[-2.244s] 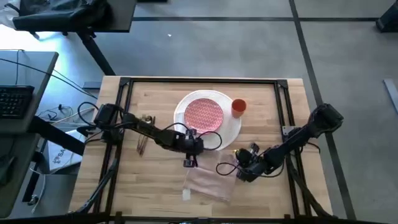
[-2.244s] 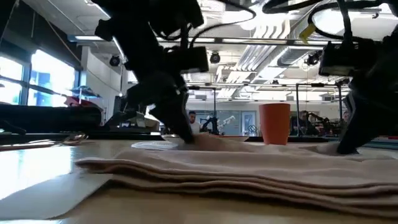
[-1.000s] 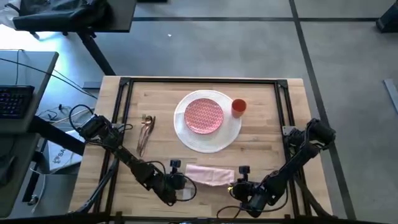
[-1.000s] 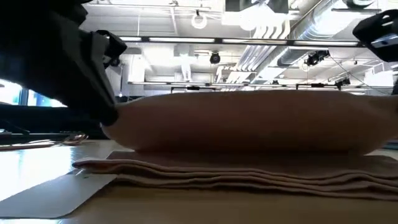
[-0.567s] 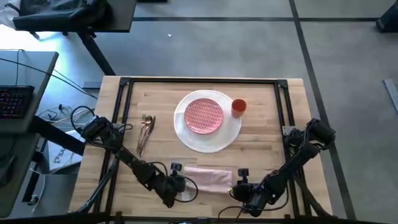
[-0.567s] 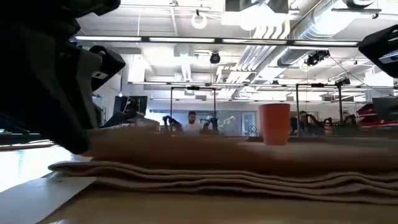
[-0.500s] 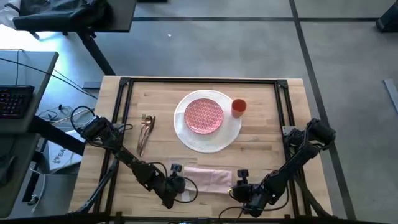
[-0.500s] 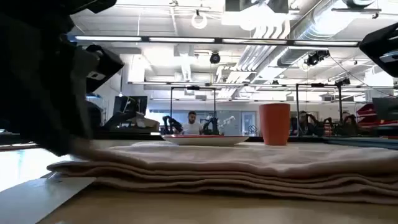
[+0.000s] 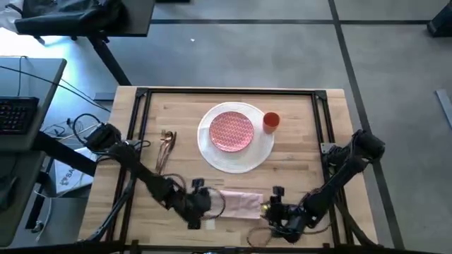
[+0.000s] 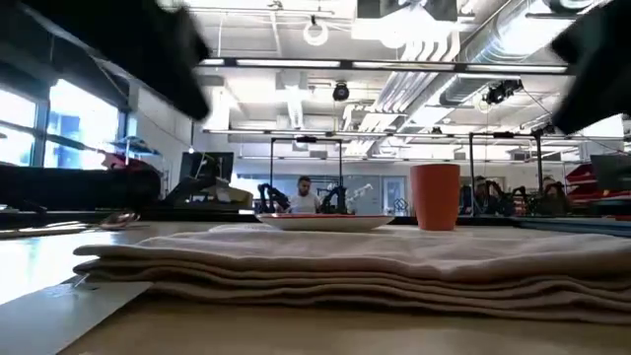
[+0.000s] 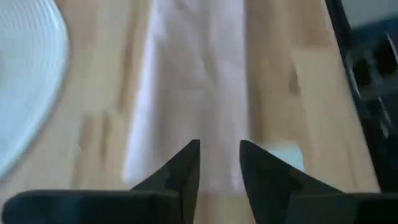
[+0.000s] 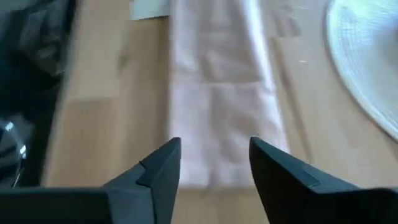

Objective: Set table place
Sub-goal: Fold the napkin, then put the fork onto the napkin

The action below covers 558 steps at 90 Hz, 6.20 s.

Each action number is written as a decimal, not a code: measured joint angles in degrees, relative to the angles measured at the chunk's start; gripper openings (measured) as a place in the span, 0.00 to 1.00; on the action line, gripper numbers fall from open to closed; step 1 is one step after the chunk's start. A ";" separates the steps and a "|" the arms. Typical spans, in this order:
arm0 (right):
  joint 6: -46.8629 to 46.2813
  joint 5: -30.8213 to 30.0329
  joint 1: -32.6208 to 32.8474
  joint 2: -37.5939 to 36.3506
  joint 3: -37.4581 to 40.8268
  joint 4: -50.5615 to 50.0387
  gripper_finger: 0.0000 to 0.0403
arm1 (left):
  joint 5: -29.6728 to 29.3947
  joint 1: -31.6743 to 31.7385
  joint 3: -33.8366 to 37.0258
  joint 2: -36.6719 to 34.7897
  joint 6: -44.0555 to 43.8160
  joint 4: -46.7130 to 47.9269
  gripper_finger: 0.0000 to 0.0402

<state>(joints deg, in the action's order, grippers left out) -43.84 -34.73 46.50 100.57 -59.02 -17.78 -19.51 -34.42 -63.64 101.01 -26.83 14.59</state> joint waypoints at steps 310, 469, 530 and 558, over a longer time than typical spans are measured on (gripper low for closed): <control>-7.05 9.20 -11.92 16.49 -5.47 14.44 0.11 | -15.42 -1.86 9.00 -11.69 -42.98 22.53 0.00; -56.92 0.05 7.56 -11.54 20.56 -20.26 0.00 | -7.72 -3.58 12.46 -16.46 -63.63 44.16 0.15; -26.65 4.72 -1.53 -12.36 19.92 -21.13 0.00 | -7.08 0.57 12.44 -17.56 -71.73 51.10 0.15; -20.58 -5.48 1.15 -21.17 13.20 -20.49 0.00 | 2.38 11.44 16.40 -24.98 -69.08 65.66 0.15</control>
<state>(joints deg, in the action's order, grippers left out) -64.42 -40.21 47.65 79.40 -45.82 -38.27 -17.13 -22.98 -47.24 76.04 -95.91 80.25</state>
